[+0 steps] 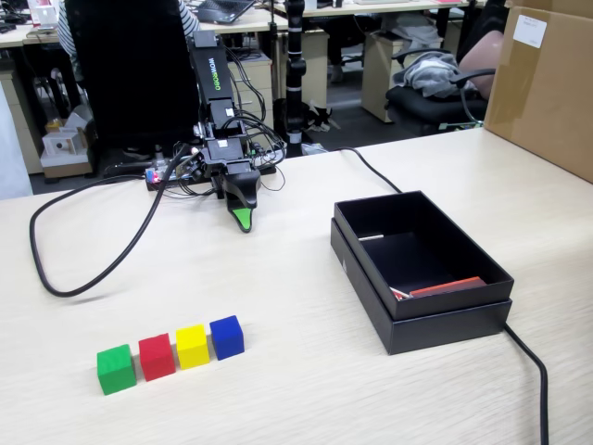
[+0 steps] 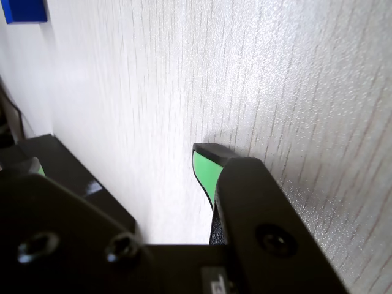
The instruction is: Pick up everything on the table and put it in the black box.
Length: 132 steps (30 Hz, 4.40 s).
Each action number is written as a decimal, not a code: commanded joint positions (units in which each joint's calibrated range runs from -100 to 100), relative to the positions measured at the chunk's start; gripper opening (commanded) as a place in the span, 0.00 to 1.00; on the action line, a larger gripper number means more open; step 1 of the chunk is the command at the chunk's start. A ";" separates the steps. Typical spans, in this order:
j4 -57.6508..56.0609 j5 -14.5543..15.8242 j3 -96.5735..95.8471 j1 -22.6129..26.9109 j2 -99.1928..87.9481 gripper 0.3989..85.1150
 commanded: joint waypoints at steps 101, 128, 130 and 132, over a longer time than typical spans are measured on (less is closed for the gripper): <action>-53.55 -15.78 168.59 -15.92 146.64 0.51; -54.41 -12.84 156.44 -17.39 123.58 0.01; -55.36 -11.97 150.19 -17.29 113.48 0.01; -58.90 -10.50 144.20 -16.46 103.50 0.01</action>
